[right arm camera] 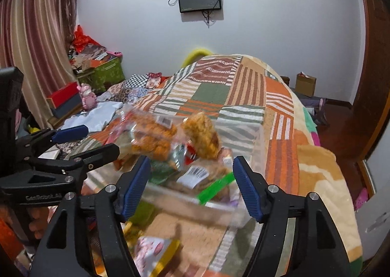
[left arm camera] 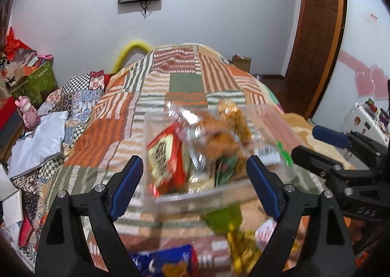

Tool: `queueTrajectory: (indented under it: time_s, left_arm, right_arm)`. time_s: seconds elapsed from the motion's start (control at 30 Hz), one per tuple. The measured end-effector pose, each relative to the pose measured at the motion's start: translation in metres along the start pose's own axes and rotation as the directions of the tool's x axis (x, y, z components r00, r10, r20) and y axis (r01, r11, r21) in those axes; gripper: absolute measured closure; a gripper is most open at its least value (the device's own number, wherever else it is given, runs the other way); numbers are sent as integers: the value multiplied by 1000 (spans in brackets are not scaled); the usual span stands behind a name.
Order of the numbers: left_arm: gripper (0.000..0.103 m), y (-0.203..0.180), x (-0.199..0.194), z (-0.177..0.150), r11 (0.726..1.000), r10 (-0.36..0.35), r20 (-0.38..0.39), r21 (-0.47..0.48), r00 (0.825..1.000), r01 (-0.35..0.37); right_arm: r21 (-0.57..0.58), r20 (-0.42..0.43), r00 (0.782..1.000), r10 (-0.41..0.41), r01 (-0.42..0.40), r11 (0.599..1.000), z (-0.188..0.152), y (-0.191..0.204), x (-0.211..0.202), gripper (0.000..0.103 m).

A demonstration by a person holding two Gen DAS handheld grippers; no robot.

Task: Organize snacks
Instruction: 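Grasp the blue biscuit bag with the left gripper while the right grasps the white Kaka bag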

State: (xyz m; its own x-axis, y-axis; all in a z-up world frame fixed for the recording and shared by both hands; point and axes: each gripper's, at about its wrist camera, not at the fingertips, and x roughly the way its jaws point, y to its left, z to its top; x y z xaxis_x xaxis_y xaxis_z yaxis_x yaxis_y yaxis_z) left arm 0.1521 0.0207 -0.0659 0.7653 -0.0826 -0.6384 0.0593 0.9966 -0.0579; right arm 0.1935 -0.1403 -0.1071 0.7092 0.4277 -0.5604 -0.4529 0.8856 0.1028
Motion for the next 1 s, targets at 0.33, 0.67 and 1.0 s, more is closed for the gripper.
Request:
queueTrajectory:
  time_s: [0.33, 0.67, 1.0]
  left_arm:
    - [15, 21, -9, -50, 999, 29, -100, -22, 995, -32]
    - [12, 38, -11, -92, 998, 54, -196, -2, 979, -56]
    - [5, 48, 0, -111, 999, 34, -248, -23, 968, -41]
  right_arm:
    - [-10, -99, 994, 47, -48, 999, -36, 20, 6, 34]
    - [-38, -239, 970, 51, -62, 997, -67, 37, 31, 34]
    - [-97, -320, 947, 31, -65, 993, -75, 47, 47, 19]
